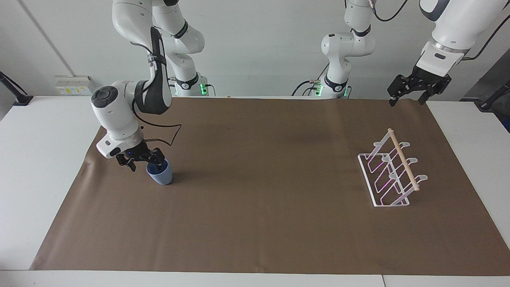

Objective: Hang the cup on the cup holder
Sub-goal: 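Reach the right gripper to the blue cup rim and grasp it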

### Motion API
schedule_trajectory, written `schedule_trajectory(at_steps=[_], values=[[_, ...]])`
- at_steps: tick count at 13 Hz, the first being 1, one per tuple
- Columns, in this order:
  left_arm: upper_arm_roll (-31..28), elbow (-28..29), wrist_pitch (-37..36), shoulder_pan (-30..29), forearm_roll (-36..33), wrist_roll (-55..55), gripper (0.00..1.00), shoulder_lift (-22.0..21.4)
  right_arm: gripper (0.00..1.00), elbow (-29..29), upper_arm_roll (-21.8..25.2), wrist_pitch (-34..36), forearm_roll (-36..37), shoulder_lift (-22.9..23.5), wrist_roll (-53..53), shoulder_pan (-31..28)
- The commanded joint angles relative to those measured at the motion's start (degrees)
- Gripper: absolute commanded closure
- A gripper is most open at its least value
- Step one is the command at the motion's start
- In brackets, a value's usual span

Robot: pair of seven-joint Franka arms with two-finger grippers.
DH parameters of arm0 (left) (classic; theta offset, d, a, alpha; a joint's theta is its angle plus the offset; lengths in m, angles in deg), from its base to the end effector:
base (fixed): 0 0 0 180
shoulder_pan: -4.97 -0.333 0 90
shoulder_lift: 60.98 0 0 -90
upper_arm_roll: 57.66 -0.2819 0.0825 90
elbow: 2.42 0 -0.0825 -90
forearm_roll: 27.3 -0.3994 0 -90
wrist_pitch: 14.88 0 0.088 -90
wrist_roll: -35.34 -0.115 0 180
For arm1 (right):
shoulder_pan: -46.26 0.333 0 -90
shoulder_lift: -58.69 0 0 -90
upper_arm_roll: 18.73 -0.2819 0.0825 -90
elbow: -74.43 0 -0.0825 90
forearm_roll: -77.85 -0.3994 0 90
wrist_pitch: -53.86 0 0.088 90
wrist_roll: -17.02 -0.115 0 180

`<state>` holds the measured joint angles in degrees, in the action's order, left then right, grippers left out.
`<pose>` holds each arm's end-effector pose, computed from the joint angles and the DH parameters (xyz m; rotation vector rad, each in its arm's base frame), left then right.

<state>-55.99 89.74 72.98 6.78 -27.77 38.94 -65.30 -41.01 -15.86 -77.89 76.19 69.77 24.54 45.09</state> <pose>0.5441 -0.0327 0.6028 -3.1312 -0.0039 -0.0015 0.6019 -0.0413 0.3161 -3.1339 -0.0687 -0.1450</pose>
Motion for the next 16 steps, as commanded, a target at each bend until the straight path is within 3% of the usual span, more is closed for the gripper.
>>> schedule_trajectory(at_steps=[1,4,5,9,12,16], values=[[0.09,1.35,0.03,-0.23,-0.94,-0.26,0.0,-1.22,0.26,-0.04,-0.14,-0.8,-2.64,0.0,2.42,-0.68],[0.09,1.35,0.03,-0.23,-0.94,-0.26,0.0,-1.22,0.88,0.92,-0.14,0.69,-4.14,0.0,2.94,-0.68],[0.09,1.35,0.03,-0.23,-0.94,-0.26,0.0,-1.22,1.0,1.45,-0.14,2.35,-4.23,0.0,3.38,-0.68],[0.09,1.35,0.03,-0.23,-0.94,-0.26,0.0,-1.22,1.0,4.34,-0.58,5.08,-4.49,-0.09,7.33,-0.33],[0.09,1.35,0.03,-0.23,-0.94,-0.26,0.0,-1.22,1.0,9.69,-2.07,10.35,-4.58,-0.44,7.69,-0.32],[0.09,1.35,0.03,-0.23,-0.94,-0.26,0.0,-1.22,1.0,15.24,-6.81,16.6,-5.62,-2.02,7.6,-0.41]])
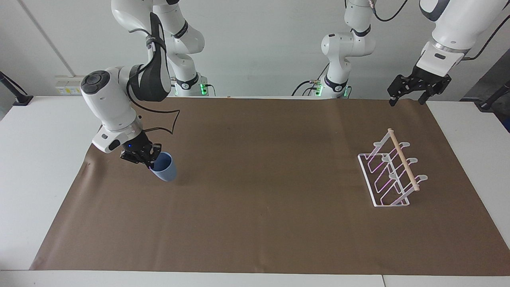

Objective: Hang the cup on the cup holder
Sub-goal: 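Lift the cup with the right gripper and tip it toward the rack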

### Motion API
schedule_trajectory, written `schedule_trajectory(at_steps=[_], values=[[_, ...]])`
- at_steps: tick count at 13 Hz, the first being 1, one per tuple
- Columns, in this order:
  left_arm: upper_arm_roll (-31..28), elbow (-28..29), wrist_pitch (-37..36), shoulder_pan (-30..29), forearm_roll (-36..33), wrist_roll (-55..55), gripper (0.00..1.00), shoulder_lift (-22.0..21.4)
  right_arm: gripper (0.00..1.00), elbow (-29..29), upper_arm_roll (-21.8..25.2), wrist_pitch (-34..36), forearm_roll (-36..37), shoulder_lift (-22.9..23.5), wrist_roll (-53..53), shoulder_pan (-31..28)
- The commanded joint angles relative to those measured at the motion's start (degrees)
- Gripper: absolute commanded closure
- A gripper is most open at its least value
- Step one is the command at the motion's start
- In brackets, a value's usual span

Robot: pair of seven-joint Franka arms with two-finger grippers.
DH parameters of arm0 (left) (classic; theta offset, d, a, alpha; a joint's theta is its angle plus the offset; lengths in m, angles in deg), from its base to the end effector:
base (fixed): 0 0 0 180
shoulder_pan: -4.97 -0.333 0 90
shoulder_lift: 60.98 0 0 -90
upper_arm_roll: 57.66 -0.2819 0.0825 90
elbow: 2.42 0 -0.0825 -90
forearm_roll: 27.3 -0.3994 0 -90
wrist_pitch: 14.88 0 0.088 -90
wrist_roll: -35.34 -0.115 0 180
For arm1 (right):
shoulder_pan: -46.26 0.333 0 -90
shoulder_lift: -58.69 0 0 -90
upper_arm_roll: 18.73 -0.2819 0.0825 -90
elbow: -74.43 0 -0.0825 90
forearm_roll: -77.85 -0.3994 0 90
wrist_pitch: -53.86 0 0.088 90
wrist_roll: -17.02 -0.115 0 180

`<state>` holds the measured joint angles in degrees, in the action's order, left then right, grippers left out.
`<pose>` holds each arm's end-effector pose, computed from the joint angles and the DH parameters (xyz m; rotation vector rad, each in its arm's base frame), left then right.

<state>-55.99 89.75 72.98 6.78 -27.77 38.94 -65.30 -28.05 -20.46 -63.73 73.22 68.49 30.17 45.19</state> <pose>0.5441 -0.0327 0.6027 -3.1312 -0.0039 -0.0012 0.6284 0.0115 0.4156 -3.0536 -0.3160 -0.1546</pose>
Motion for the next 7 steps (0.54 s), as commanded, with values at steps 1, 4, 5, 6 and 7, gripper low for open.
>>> schedule_trajectory(at_steps=[1,4,5,6,7], values=[[0.09,1.35,0.03,-0.23,-0.94,-0.26,0.0,-1.22,1.0,3.42,-2.56,3.15,-5.88,-1.01,1.97,-0.52],[0.09,1.35,0.03,-0.23,-0.94,-0.26,0.0,-1.22,1.0,5.45,-2.57,6.05,-17.04,-1.01,1.79,-0.6],[0.09,1.35,0.03,-0.23,-0.94,-0.26,0.0,-1.22,1.0,5.72,-2.65,6.75,-19.68,-1.1,1.88,-0.52],[0.09,1.35,0.03,-0.23,-0.94,-0.26,0.0,-1.22,1.0,5.81,-2.83,7.19,-23.02,-1.27,1.88,-0.52],[0.09,1.35,0.03,-0.23,-0.94,-0.26,0.0,-1.22,1.0,5.81,-2.92,7.2,-27.05,-1.36,1.79,-0.52]])
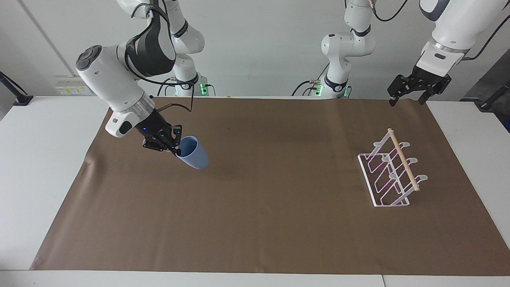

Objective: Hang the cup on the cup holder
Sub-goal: 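Lift the cup with the right gripper and tip it toward the rack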

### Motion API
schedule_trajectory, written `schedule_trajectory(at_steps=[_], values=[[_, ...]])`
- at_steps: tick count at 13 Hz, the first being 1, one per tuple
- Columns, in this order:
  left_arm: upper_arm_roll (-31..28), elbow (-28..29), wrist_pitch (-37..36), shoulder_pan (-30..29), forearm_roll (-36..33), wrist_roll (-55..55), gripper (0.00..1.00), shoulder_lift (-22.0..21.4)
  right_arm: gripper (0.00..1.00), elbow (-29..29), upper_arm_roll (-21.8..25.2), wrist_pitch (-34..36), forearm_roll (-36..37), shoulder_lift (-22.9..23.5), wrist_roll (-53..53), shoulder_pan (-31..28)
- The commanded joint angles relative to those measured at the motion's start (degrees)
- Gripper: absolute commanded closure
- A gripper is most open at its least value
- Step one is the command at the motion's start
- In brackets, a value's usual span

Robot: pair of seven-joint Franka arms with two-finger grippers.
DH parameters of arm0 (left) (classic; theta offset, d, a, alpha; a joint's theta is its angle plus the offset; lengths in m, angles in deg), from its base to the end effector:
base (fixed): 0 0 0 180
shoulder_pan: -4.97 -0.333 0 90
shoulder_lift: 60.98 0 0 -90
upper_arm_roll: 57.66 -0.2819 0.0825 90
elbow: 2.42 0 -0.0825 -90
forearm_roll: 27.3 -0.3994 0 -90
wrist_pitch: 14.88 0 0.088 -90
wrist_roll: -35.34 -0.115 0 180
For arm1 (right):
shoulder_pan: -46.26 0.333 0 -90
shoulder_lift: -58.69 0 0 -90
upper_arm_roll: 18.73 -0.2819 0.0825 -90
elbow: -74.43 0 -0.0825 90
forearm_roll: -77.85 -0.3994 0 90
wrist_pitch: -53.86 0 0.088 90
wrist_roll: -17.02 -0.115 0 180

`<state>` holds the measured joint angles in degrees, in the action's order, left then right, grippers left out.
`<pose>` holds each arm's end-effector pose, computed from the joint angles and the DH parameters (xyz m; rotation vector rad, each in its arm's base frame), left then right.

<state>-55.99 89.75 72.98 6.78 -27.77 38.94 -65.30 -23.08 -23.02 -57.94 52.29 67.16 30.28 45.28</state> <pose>0.5441 -0.0327 0.6027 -3.1312 -0.0039 -0.0012 0.6282 0.0663 0.4711 -2.7061 -0.1910 -0.1886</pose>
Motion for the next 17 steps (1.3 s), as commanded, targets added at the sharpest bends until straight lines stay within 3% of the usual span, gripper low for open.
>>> schedule_trajectory(at_steps=[1,6,9,12,17], values=[[0.09,1.35,0.03,-0.23,-0.94,-0.26,0.0,-1.22,1.0,0.83,-0.45,1.49,-10.26,-0.12,1.51,-0.52],[1.06,0.91,-3.66,0.73,-0.94,-0.44,0.0,-1.74,1.0,-0.31,-1.42,4.3,-28.72,-1.43,1.16,-0.43],[2.11,0.12,-4.36,0.74,1.95,0.18,0.0,-1.39,1.0,-1.71,-1.5,4.39,-34.36,-2.14,0.1,0.88],[1.94,-3.39,-7.78,0.38,9.23,2.63,0.0,0.01,1.0,-7.5,-1.5,3.78,-42.71,-5.03,0.54,2.64],[4.66,-9.27,-8.94,0.38,21.28,21.15,0.0,3.26,1.0,-10.76,-1.59,3.61,-56.05,-6.18,0.45,2.82]])
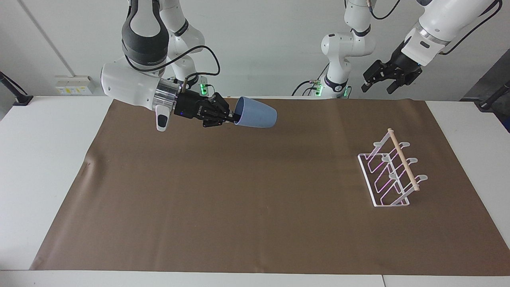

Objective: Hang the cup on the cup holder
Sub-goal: 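Lift the cup with the right gripper and tip it toward the rack, then bring the left gripper open around the cup base held by the right gripper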

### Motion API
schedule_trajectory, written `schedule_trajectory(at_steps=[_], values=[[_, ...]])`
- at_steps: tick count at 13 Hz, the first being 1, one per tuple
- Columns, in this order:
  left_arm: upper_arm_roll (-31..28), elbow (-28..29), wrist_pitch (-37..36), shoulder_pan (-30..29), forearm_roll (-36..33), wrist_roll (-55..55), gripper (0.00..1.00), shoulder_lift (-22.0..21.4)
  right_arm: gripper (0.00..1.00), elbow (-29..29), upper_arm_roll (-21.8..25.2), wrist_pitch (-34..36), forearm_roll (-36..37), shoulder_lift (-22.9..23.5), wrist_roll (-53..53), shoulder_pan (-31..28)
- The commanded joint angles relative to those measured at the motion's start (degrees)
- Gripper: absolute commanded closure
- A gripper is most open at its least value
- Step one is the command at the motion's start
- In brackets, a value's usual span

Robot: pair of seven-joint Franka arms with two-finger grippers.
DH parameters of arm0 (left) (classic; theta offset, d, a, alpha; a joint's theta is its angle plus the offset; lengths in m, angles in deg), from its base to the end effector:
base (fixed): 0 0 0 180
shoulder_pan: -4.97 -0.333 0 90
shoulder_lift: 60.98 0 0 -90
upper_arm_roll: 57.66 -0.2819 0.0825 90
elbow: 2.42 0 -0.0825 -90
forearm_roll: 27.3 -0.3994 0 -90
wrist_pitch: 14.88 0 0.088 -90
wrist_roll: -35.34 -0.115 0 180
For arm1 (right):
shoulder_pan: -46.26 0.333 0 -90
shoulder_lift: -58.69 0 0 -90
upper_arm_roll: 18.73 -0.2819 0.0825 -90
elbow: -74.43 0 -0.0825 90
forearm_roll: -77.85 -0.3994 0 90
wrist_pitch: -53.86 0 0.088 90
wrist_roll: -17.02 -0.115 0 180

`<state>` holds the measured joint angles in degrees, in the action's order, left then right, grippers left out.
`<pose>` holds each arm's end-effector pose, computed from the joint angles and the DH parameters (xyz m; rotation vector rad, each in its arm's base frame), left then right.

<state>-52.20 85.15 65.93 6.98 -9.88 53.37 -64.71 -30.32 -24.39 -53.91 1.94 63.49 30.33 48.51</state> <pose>0.5238 -0.1089 0.6305 2.8532 0.2055 -0.1682 0.5984 0.1625 0.4933 -1.8857 0.1135 -0.0346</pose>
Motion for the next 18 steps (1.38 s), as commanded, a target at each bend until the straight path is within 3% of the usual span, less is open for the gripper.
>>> schedule_trajectory(at_steps=[1,6,9,13,18], values=[[0.96,-5.04,-1.36,0.27,6.11,11.28,0.0,3.37,1.0,-5.35,-0.14,-0.95,-10.0,-3.38,0.4,0.55],[3.77,-4.69,9.61,0.54,15.88,36.86,0.0,3.38,1.0,-8.09,-0.14,-1.57,-16.7,-4.97,0.67,2.67],[7.19,-2.94,14.36,0.71,16.42,48.38,0.0,2.94,1.0,-11.78,-0.14,-3.67,-22.25,-6.81,0.84,4.43],[7.73,-1.09,22.61,4.75,16.33,68.57,0.0,2.59,1.0,-13.46,-0.14,-3.94,-27.0,-5.94,3.04,7.32],[7.73,-0.04,29.66,7.29,15.54,86.36,0.0,2.76,1.0,-14.16,-0.14,-4.03,-27.01,-5.85,4.09,7.41]])
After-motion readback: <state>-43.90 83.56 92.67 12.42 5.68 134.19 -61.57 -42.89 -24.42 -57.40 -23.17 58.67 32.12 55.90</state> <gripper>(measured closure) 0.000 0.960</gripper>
